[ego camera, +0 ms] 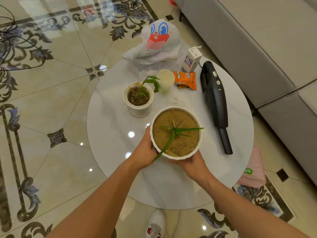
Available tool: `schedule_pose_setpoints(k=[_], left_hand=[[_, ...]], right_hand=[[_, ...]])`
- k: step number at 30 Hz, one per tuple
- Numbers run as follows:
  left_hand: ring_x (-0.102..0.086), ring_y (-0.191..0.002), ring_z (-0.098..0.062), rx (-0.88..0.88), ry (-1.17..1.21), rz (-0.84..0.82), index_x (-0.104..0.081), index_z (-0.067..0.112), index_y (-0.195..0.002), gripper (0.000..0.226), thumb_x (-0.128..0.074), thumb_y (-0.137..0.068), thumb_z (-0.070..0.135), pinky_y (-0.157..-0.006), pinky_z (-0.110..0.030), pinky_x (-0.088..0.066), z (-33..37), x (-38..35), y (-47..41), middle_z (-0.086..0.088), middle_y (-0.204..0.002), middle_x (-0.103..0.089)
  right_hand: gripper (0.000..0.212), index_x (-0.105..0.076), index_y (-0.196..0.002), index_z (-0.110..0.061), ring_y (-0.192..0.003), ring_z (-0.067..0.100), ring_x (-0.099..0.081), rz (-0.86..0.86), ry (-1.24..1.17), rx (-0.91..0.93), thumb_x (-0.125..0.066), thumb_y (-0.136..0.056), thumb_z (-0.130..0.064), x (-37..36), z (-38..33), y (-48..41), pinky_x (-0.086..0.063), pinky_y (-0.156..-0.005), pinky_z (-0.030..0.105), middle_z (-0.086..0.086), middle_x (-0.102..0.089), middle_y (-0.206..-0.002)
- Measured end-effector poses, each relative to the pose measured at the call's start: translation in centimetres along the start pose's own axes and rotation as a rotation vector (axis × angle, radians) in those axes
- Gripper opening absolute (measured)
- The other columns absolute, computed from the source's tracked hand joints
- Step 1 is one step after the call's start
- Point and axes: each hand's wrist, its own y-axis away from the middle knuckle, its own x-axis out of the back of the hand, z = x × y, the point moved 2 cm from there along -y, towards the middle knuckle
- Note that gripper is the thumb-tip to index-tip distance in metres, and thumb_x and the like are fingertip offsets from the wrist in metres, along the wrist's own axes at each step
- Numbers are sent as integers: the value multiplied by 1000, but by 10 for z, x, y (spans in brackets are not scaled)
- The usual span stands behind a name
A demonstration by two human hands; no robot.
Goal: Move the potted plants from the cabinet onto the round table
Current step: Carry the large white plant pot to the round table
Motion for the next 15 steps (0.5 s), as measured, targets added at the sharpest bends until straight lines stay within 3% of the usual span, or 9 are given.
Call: schedule_pose_setpoints(k=[1, 3, 5, 6, 10, 15], left_hand=[[-41, -113, 30, -2, 8, 9, -26, 48, -127, 86, -74, -82, -7, -89, 1, -39, -2, -2, 0, 24, -131, -38], [-43, -113, 28, 16, -5, 35, -25, 45, -129, 92, -77, -76, -10, -90, -3, -43, -4, -8, 1, 34, -126, -36], [-47, -118, 16, 59, -6, 51, -19, 49, -134, 102, -77, -69, -3, -96, -16, -48, -9, -13, 4, 47, -121, -35], [-49, -120, 9, 79, 1, 57, -16, 50, -134, 104, -76, -67, -1, -96, -21, -49, -10, -15, 5, 45, -121, -36], [-51, -109, 6, 106, 41, 63, -21, 34, -133, 93, -80, -74, -7, -79, -4, -49, -6, -5, 0, 26, -120, -41], [-45, -116, 23, 40, -4, 19, -24, 37, -138, 103, -86, -67, -5, -90, -3, -44, 2, 0, -11, 27, -131, -40]], right_hand=[[86, -53, -139, 1, -105, 3, -68, -30, -9, -21, -94, -64, 1, 3, -1, -1, -60, -87, 25, 9, -67, -128], [81, -56, -134, 0, -104, -3, -68, -67, -3, -19, -90, -62, 13, 14, -10, -11, -57, -82, 16, 7, -68, -123], [75, -60, -125, -11, -101, -12, -66, -110, 49, 3, -89, -61, 16, 28, -20, -21, -52, -81, 9, -6, -68, -116], [75, -60, -125, -14, -100, -16, -65, -138, 74, 12, -89, -62, 14, 33, -25, -25, -51, -80, 7, -11, -67, -116], [82, -53, -140, -18, -109, -11, -62, -121, 92, -50, -92, -69, -4, 40, -20, -22, -55, -85, 14, -16, -66, -125], [95, -43, -146, -20, -119, -1, -60, 63, -13, -130, -91, -68, 2, 11, -5, 0, -54, -85, 10, -10, -60, -135]])
